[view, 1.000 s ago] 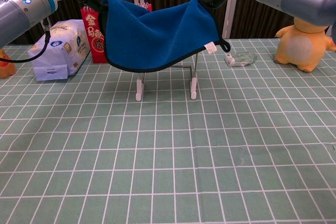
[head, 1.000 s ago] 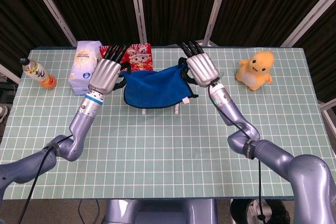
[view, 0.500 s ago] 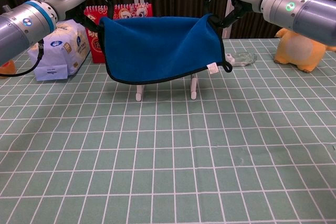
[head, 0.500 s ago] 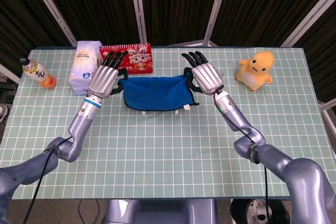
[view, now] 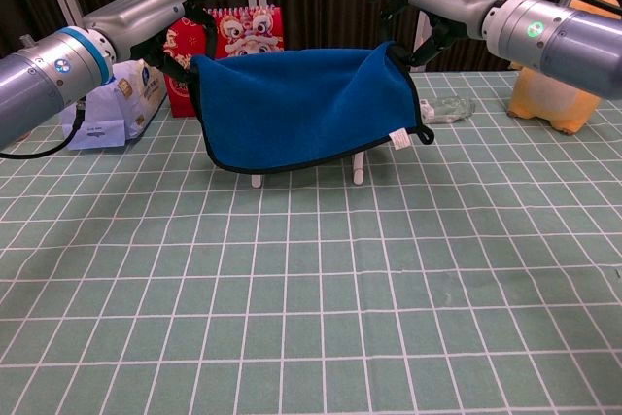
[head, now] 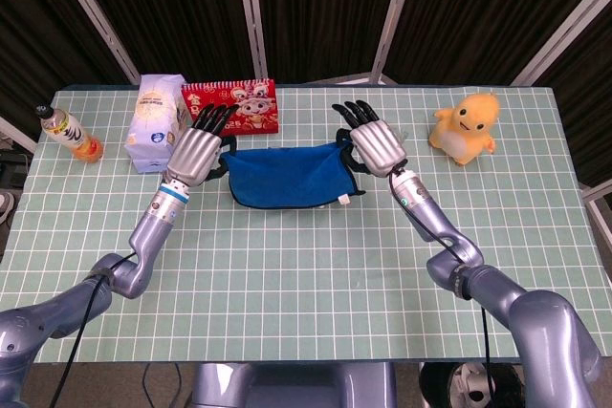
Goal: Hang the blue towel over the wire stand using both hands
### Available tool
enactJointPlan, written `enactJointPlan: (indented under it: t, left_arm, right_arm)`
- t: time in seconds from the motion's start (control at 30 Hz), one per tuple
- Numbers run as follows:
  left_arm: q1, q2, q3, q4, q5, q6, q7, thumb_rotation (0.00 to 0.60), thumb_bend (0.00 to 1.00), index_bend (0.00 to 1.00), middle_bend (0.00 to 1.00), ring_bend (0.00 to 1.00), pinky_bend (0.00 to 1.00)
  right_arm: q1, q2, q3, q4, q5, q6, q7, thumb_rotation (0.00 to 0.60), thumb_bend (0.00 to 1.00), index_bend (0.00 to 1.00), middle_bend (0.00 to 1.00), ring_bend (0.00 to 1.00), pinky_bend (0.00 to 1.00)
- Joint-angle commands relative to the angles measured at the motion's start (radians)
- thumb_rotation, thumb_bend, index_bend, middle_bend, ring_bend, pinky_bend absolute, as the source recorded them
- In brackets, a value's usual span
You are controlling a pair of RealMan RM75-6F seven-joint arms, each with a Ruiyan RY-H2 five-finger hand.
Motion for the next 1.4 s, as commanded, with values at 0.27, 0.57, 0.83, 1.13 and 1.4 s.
enactJointPlan:
  t: [0.27,0.57,0.83,1.13,1.4]
  left_arm:
    - [0.001,-0.019,0.006,0.037,0.006,-0.002,-0.027,0.600,0.50,0.80,0.00,0.00,0.00]
    - [-0.001,-0.028,0.007,0.054,0.009,-0.010,-0.038,0.600,0.50,0.80,0.00,0.00,0.00]
    - [0.001,-0.020,0.014,0.053,0.014,-0.022,-0.056,0.600,0.30,0.21,0.00,0.00,0.00]
    - [0.005,0.001,0.005,0.024,-0.009,-0.048,-0.041,0.600,0.06,0.00,0.00,0.00,0.00]
    - [0.035,0.046,0.005,-0.016,-0.035,-0.062,-0.009,0.600,0.02,0.00,0.00,0.00,0.00]
  right_arm:
    - [0.000,-0.014,-0.006,0.023,-0.009,0.000,0.021,0.600,0.57,0.66,0.06,0.00,0.00]
    - [-0.003,-0.019,-0.009,0.032,-0.013,0.000,0.026,0.600,0.54,0.66,0.06,0.00,0.00]
    - [-0.010,0.000,-0.033,0.011,-0.039,0.001,0.043,0.600,0.21,0.20,0.04,0.00,0.00]
    - [-0.018,0.027,-0.034,-0.041,-0.042,0.015,-0.008,0.600,0.06,0.05,0.00,0.00,0.00]
    - [-0.049,0.079,-0.034,-0.125,-0.038,0.048,-0.051,0.600,0.06,0.05,0.00,0.00,0.00]
